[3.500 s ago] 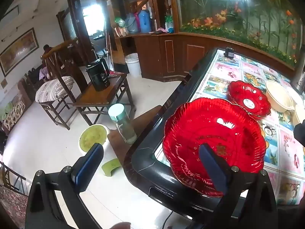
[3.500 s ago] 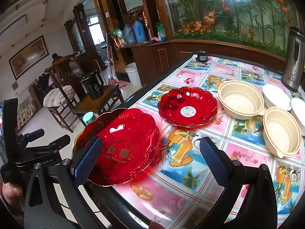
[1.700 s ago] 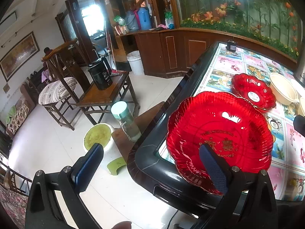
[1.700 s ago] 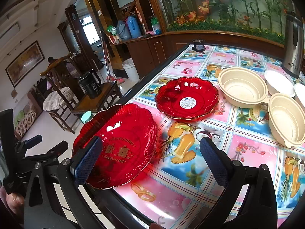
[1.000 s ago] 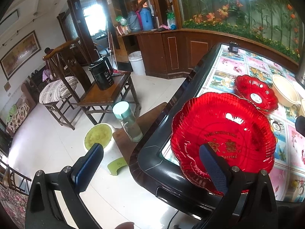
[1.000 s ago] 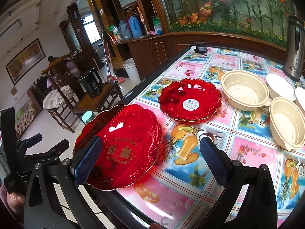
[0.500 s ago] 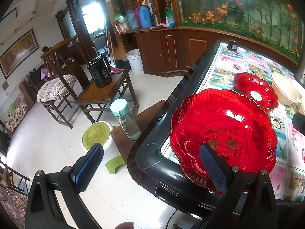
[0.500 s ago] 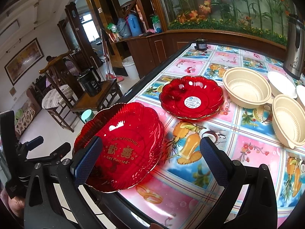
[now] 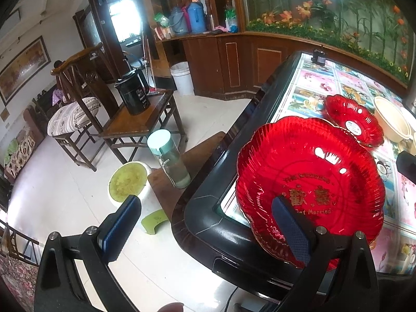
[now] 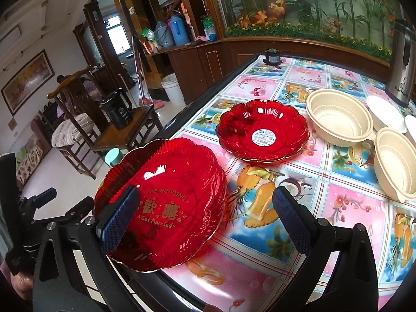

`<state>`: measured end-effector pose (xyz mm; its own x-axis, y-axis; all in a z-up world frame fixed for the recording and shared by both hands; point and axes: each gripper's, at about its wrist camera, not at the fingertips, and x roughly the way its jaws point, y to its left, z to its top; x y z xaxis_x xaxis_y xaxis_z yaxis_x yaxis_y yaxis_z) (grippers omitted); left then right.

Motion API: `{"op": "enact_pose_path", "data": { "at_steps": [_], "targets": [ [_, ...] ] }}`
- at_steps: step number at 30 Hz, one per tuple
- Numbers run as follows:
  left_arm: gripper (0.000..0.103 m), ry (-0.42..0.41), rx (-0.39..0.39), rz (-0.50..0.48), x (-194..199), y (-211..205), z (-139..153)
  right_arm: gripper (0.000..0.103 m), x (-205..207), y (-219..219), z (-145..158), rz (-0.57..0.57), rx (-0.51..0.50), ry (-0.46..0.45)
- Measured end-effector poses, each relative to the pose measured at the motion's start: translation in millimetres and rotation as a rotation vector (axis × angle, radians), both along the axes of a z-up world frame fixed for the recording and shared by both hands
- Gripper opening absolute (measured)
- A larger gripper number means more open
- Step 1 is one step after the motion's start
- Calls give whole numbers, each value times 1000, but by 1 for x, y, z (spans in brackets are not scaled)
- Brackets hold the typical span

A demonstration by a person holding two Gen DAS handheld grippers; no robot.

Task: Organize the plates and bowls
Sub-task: 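Move the open right gripper toward the small labelled red plate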

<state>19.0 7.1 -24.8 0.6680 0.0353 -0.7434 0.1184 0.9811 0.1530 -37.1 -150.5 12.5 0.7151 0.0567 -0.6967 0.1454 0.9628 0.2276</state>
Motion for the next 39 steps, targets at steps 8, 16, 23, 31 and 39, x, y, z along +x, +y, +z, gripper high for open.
{"op": "enact_pose_path", "data": {
  "at_steps": [8,16,23,31,39],
  "targets": [
    [101,58,6,-5,12,-6,-11,103,13,-3,-11,-32,-7,38],
    [101,134,14,-34,18,-12,-24,103,32,-4,-31,-53,-11,108],
    [99,191,11,-50,23,-20,-35,86,48,-12,-53,-56,43,192],
    [67,238,-16,-47,27,-21,-44,50,61,-19,-75,-53,145,271],
    [30,220,-44,-96,26,-31,-41,10,61,-14,-76,-23,177,243]
  ]
}}
